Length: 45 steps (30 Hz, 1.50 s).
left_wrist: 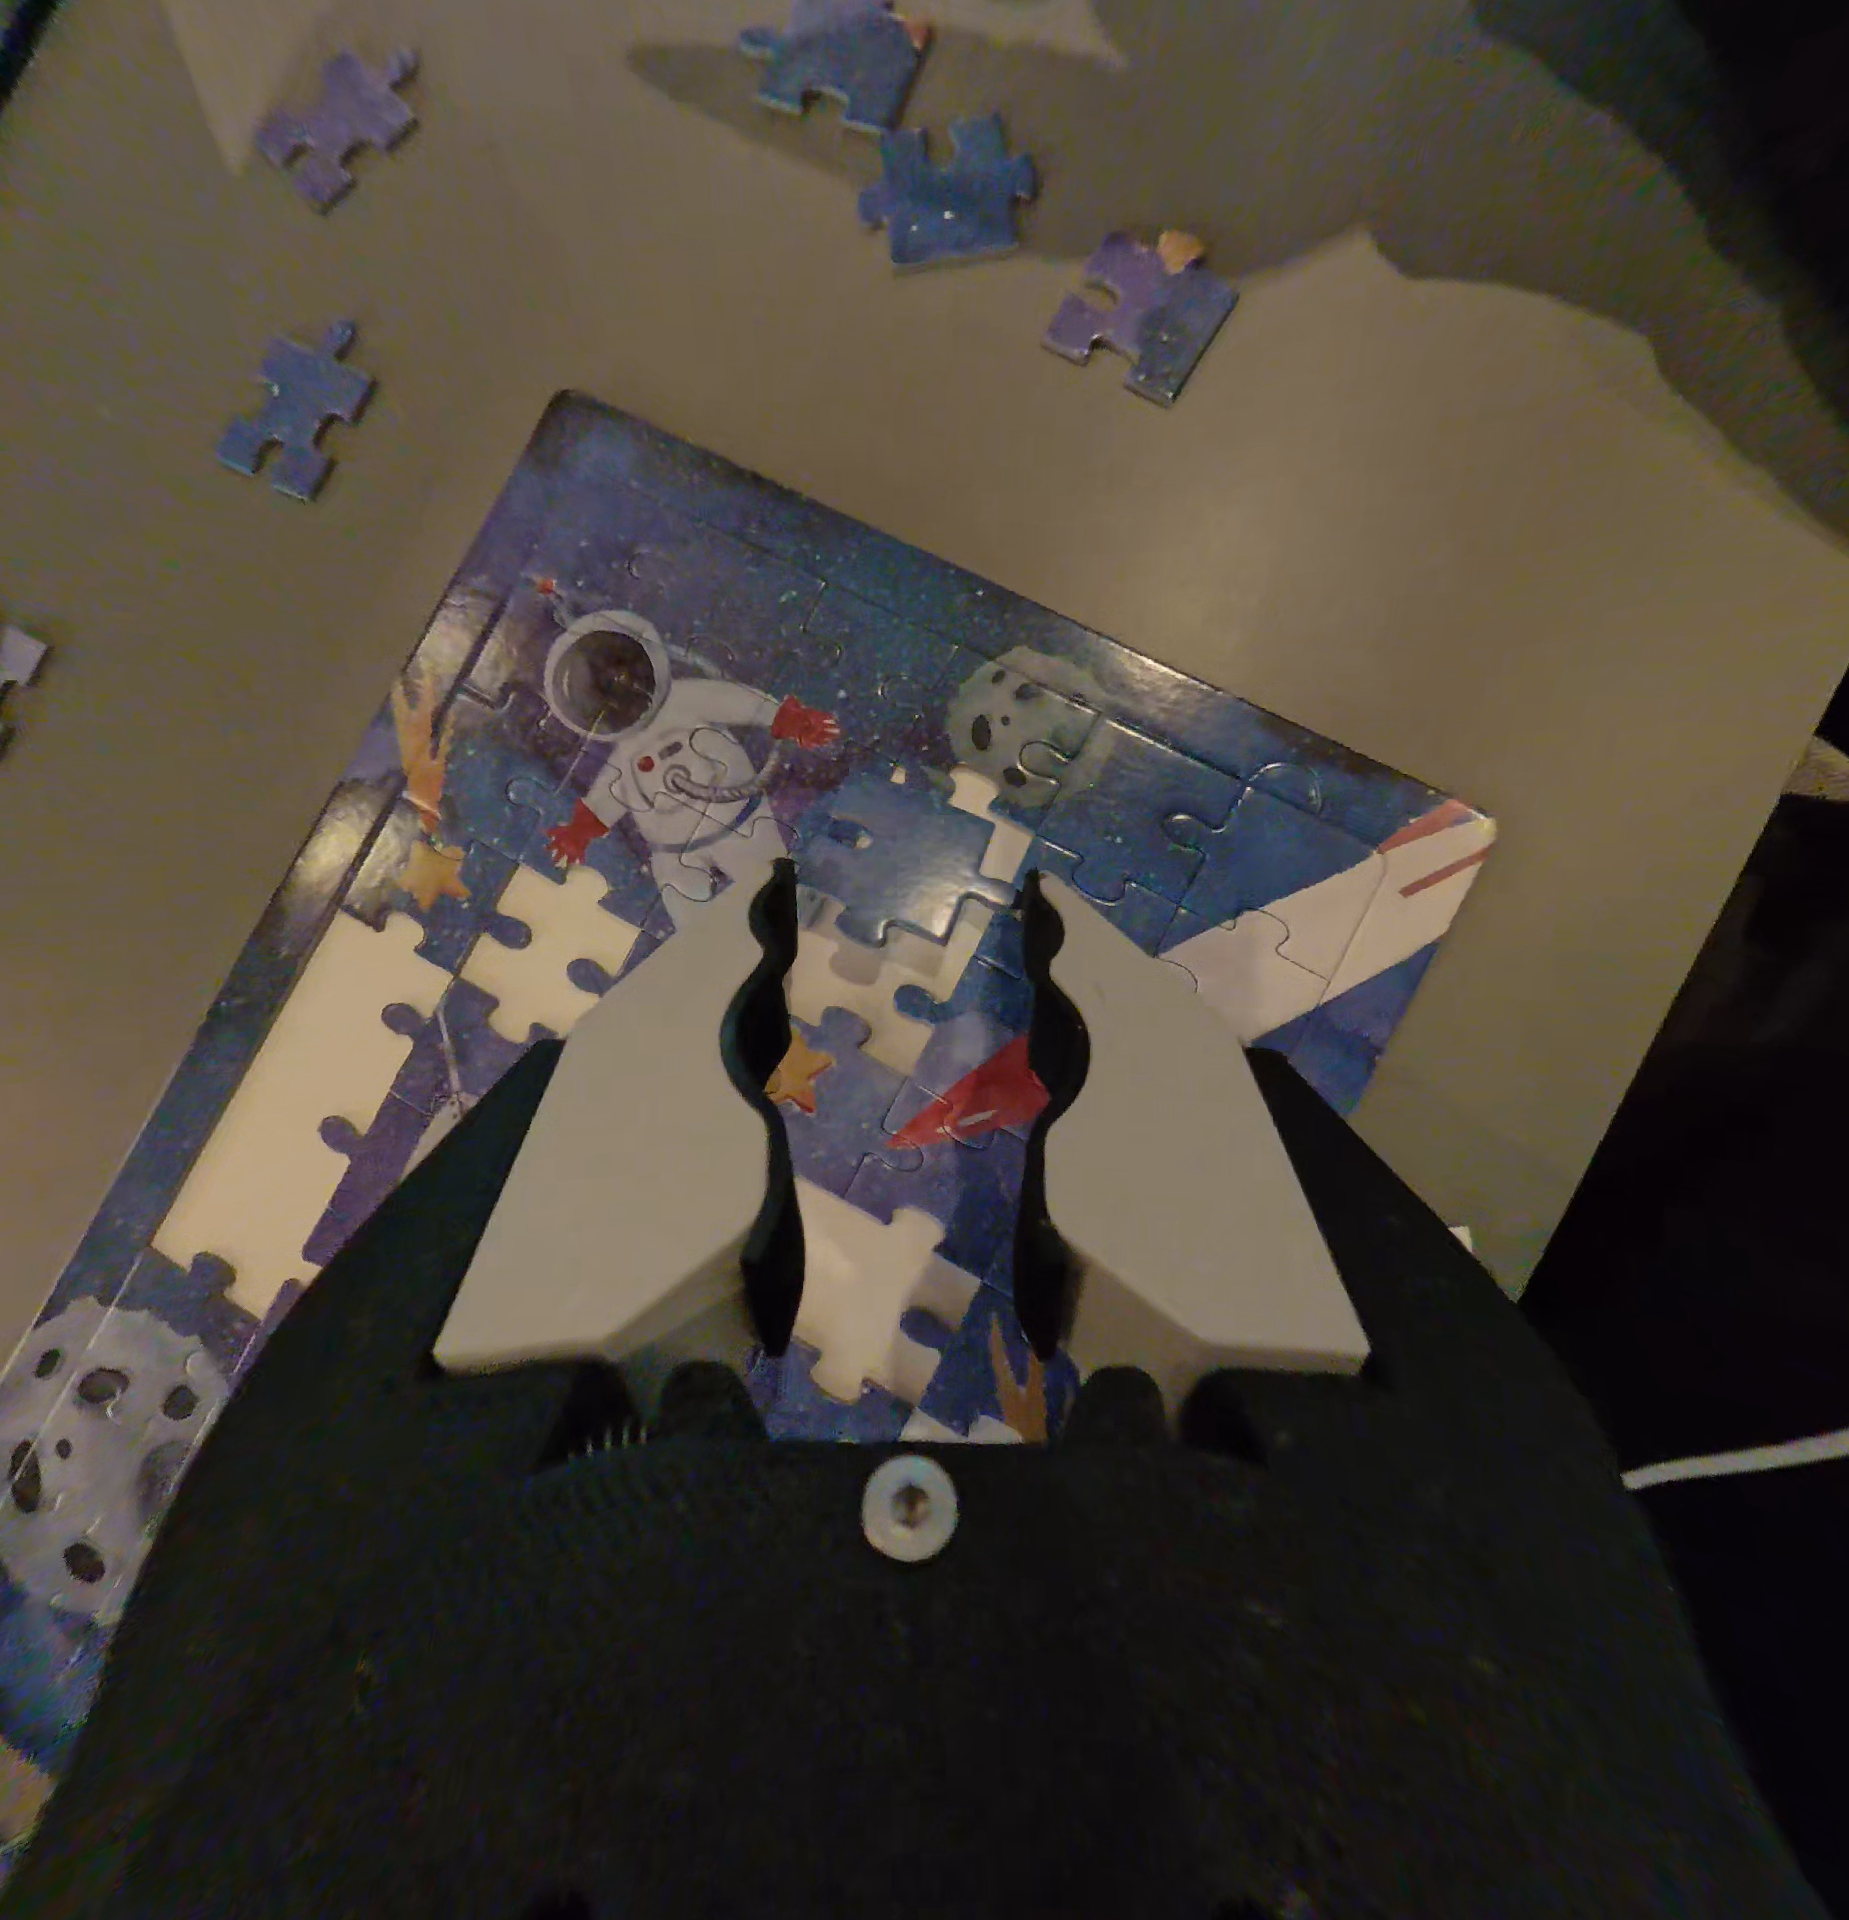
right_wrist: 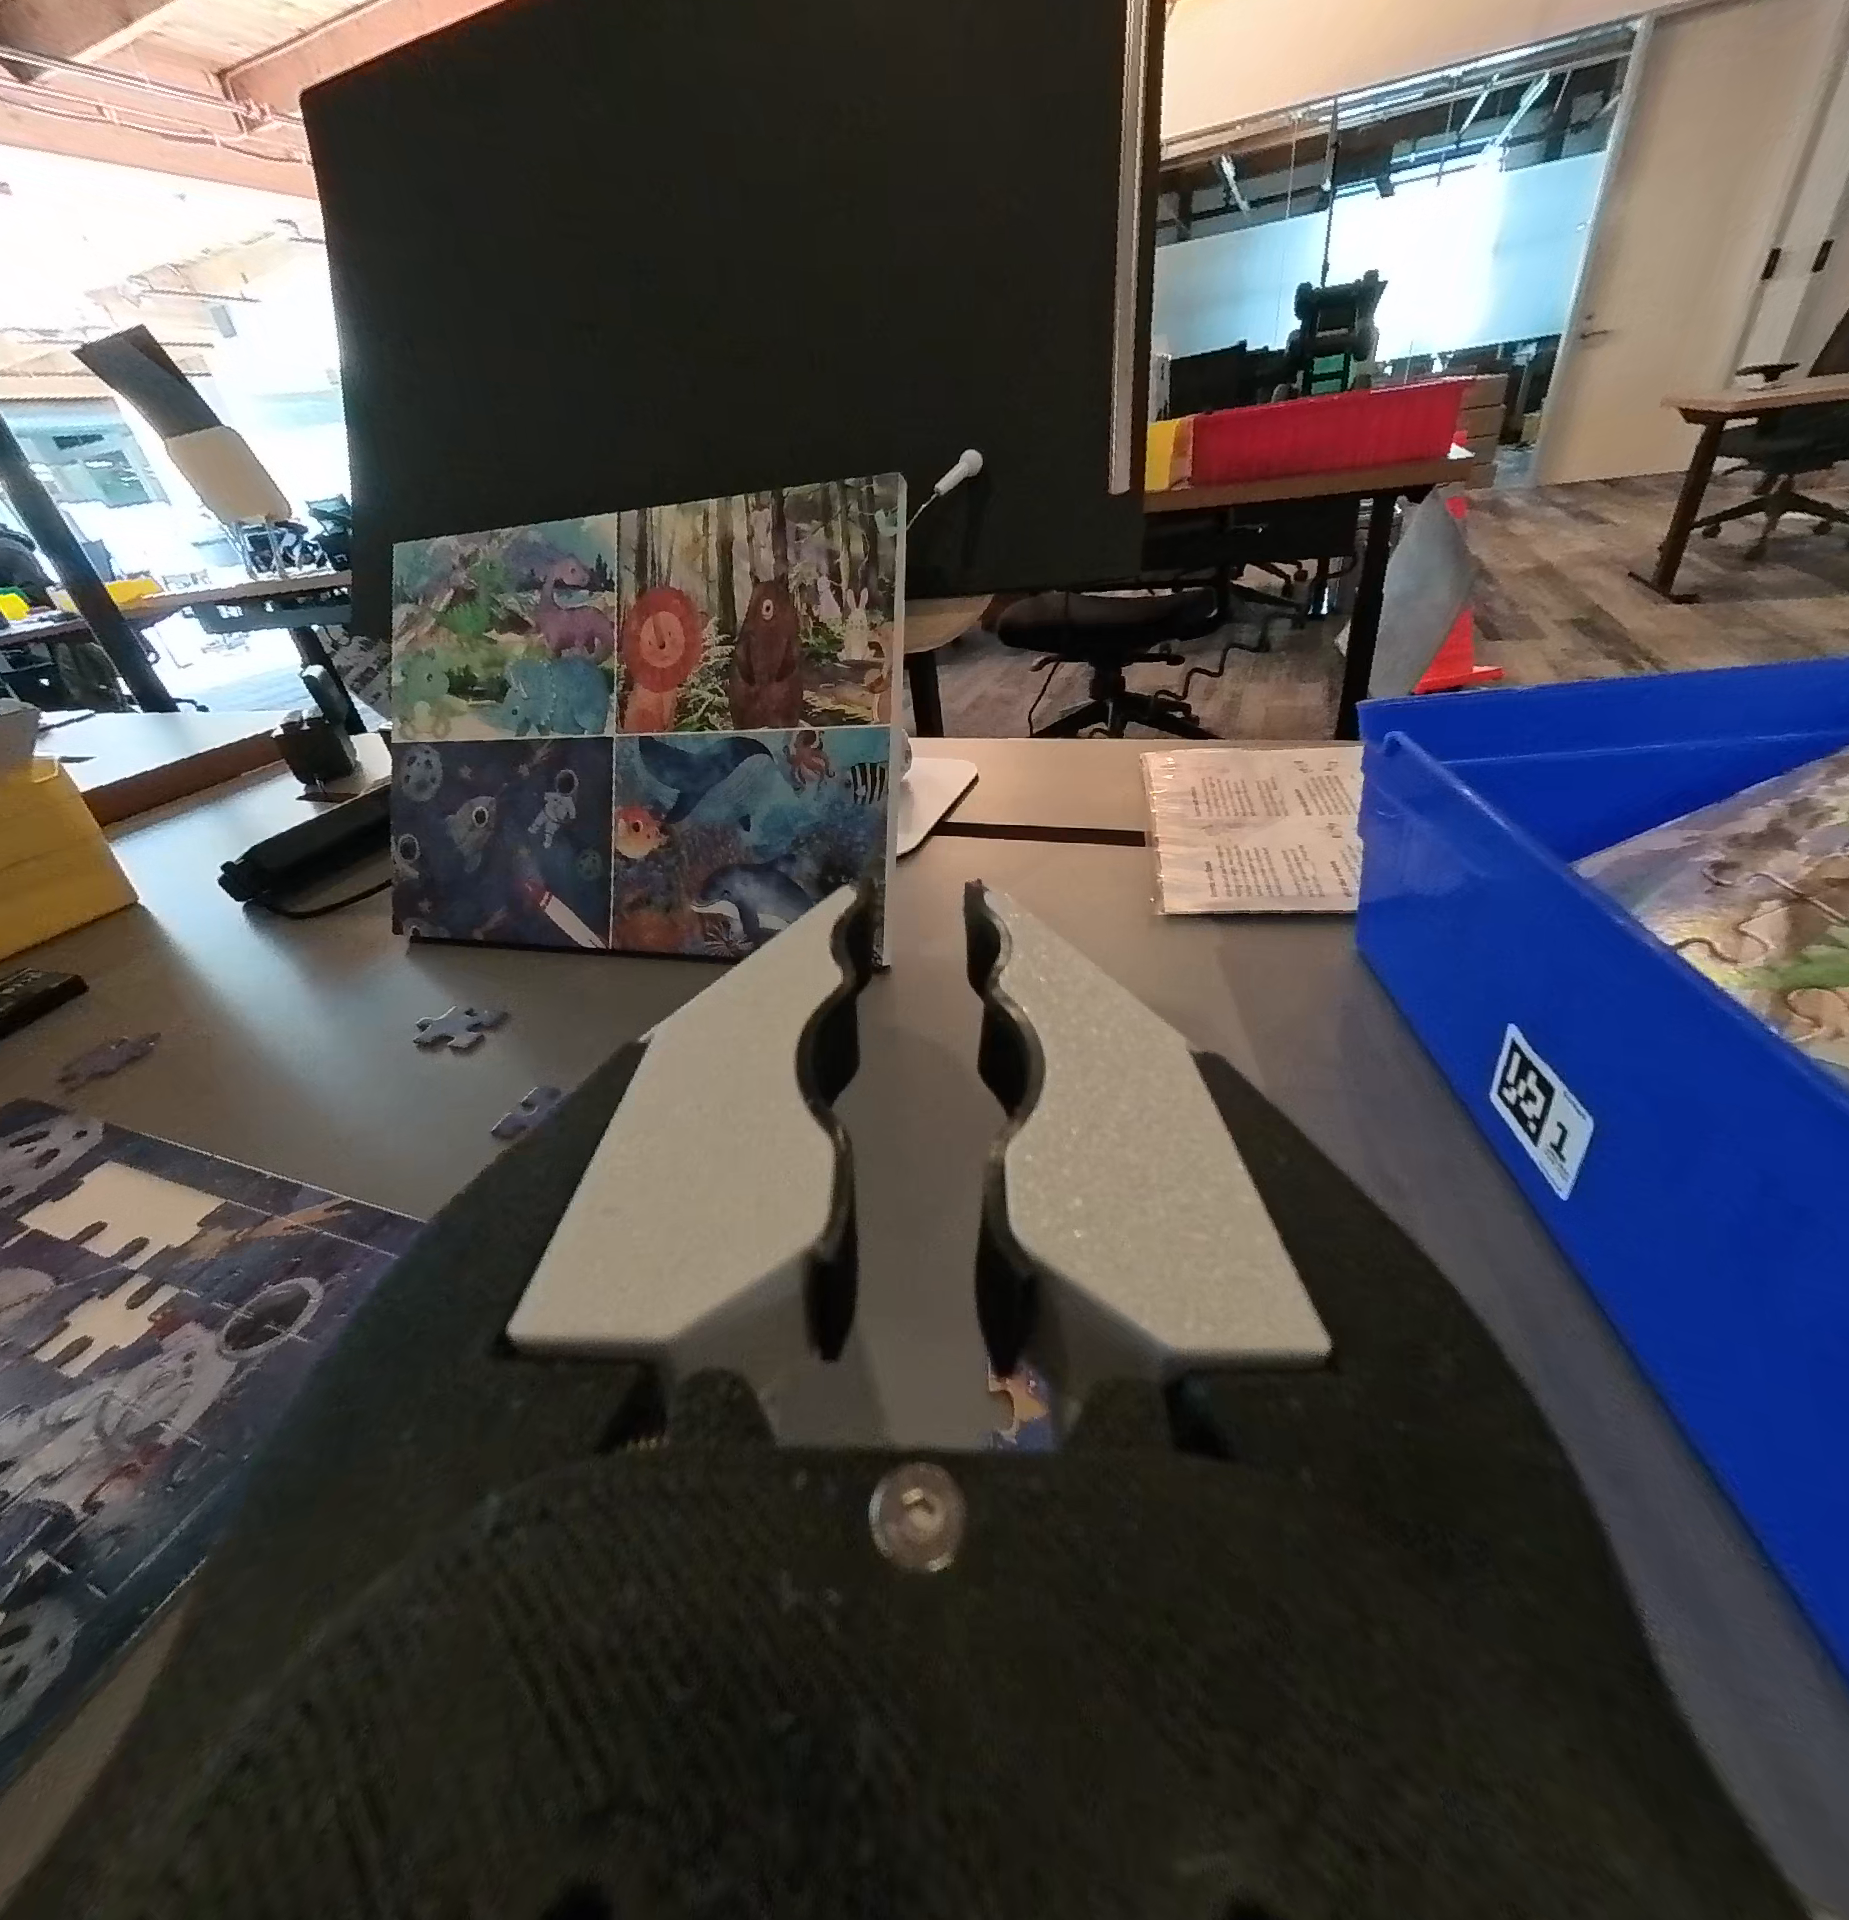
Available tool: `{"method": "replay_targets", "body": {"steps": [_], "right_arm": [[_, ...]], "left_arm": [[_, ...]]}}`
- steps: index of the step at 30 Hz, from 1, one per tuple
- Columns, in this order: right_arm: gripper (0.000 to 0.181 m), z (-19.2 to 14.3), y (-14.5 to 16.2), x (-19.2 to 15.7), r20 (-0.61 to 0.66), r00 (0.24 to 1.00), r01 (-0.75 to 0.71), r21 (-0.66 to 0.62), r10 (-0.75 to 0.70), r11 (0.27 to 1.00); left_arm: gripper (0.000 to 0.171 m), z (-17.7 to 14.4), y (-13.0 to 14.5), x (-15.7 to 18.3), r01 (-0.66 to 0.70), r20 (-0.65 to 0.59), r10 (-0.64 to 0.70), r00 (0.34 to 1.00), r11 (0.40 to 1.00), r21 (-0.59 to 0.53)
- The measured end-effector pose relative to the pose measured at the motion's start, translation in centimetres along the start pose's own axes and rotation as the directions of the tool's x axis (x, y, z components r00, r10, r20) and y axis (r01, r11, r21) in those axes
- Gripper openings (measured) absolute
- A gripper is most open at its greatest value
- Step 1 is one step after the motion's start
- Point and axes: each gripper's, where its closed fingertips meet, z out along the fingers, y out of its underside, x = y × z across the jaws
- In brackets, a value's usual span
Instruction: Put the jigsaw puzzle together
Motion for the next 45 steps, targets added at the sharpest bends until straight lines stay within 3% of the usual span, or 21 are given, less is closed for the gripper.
{"method": "replay_targets", "body": {"steps": [10, 45], "right_arm": [[0.016, -0.01, -0.05, 0.01, 0.005, 1.000, -0.008, 0.003, 0.008, 1.000], [0.016, 0.12, 0.13, -0.17, 0.010, 1.000, -0.004, -0.007, 0.004, 1.000]], "left_arm": [[0.041, 0.18, 0.22, 0.11, -0.045, 0.004, 0.045, 0.999, 0.999, -0.018], [0.043, 0.11, 0.18, 0.74, -0.020, -0.071, 0.019, 0.997, 1.000, -0.012]]}}
